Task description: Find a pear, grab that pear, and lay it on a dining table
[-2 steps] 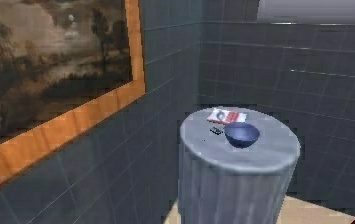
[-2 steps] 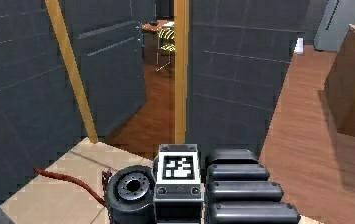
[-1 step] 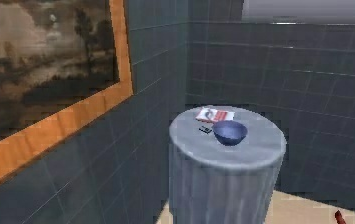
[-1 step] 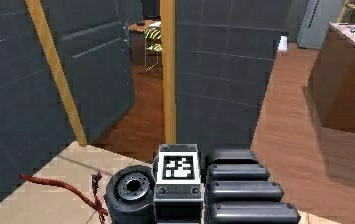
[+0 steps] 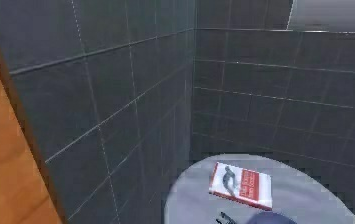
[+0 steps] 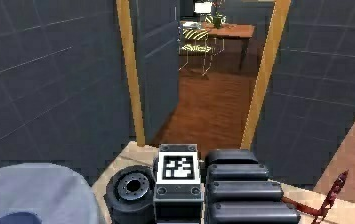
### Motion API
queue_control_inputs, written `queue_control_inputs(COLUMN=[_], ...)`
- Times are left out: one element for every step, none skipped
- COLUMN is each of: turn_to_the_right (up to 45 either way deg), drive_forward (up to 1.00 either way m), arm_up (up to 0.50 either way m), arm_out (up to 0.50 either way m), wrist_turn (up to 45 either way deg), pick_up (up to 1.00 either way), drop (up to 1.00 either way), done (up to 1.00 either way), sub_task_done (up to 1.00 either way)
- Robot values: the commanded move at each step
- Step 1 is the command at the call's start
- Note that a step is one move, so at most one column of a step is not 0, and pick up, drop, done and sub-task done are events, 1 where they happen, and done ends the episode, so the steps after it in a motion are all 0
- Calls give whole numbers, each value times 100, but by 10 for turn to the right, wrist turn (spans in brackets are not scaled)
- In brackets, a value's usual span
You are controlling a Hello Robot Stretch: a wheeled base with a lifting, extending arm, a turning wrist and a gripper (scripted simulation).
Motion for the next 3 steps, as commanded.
queue_control_inputs(turn_to_the_right=[450, 90, -450], drive_forward=[0, 0, 0], arm_up=[0, 0, 0], arm_out=[0, 0, 0], wrist_turn=[0, 0, 0], pick_up=[0, 0, 0], drop=[0, 0, 0], done=[0, 0, 0], sub_task_done=[0, 0, 0])
